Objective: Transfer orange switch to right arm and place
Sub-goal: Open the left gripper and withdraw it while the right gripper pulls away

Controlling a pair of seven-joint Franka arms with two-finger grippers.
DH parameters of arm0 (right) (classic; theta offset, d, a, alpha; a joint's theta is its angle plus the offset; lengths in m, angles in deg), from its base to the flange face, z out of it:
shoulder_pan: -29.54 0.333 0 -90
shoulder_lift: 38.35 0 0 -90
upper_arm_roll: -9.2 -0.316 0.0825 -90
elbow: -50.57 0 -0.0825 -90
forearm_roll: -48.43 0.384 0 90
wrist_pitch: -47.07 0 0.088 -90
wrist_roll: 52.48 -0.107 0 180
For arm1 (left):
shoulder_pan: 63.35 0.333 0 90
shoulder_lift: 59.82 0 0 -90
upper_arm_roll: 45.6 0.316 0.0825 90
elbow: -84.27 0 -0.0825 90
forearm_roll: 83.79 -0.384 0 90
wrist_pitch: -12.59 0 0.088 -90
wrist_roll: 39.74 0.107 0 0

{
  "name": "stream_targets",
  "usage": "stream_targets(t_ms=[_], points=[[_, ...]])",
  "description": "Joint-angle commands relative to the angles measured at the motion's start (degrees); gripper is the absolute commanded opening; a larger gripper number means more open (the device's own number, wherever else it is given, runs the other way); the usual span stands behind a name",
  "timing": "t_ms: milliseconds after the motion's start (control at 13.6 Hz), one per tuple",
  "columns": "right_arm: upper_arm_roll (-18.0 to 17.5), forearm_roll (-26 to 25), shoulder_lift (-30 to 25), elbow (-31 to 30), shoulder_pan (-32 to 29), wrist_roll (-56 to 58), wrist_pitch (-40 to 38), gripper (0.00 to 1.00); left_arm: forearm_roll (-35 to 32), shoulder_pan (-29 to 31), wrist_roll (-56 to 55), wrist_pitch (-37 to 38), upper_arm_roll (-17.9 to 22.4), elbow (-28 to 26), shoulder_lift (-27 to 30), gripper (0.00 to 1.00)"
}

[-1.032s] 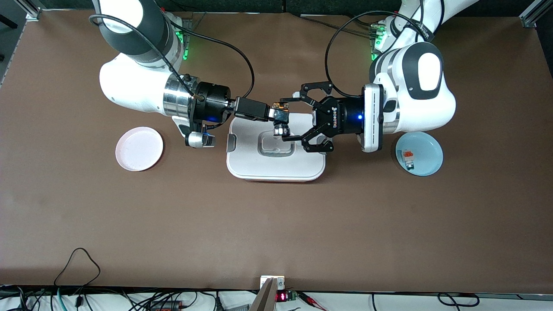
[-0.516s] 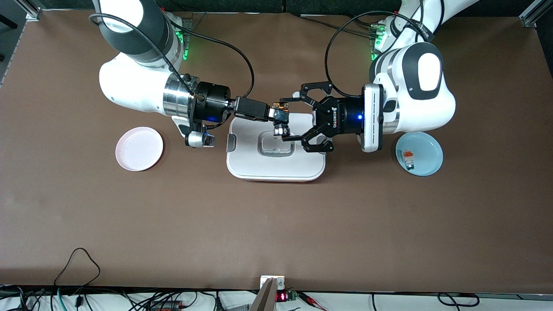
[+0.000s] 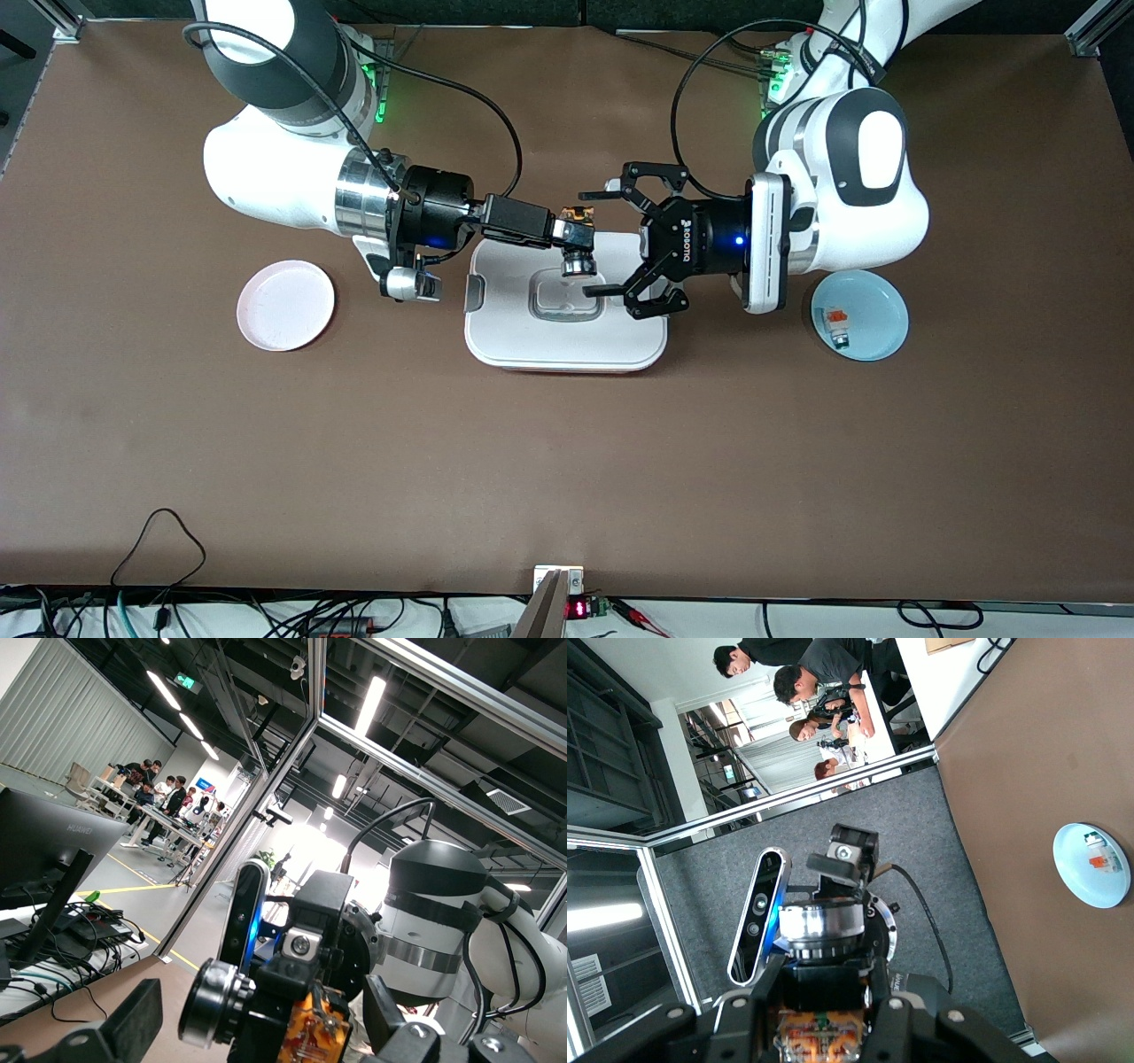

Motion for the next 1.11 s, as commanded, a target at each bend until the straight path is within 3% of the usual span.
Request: stream_targets(t_ms=[0, 221, 442, 663, 811, 958, 1032], points=[[-0.1, -0.9, 0.6, 1.2, 0.5, 0.9, 0.8, 0.33, 0.3, 2.8, 0.2, 0.7, 0.4, -0.3, 1.5, 0.99], [-0.1, -2.5, 0.6, 1.0, 0.5, 1.2, 0.6, 0.33, 0.3, 9.5, 1.0, 0.1, 1.0, -2.6, 1.6, 0.99], [-0.1, -6.8, 0.7, 0.1, 0.2, 2.4, 0.2, 0.33, 0.3, 11.2, 0.6, -0.5, 6.8, -4.2, 2.1, 0.99], [-0.1, -12.8, 0.9, -3.7, 0.0, 2.5, -0.1, 0.33, -0.3, 15.9, 0.6, -7.3, 7.8, -6.0, 3.2, 0.99], [-0.1, -16.4, 0.9, -5.1, 0.0, 2.5, -0.2, 0.33, -3.0, 17.5, 0.5, -14.2, 7.8, -7.8, 3.3, 0.99], [0.0, -21.0, 0.7, -7.1, -0.1, 2.5, -0.2, 0.33, -5.5, 19.7, 0.3, -15.9, 8.3, -8.7, 5.0, 0.99], [0.0, -23.2, 0.5, -7.8, -0.2, 2.5, -0.3, 0.33, -10.9, 20.4, -0.5, -16.0, 9.0, -8.7, 5.8, 0.99]])
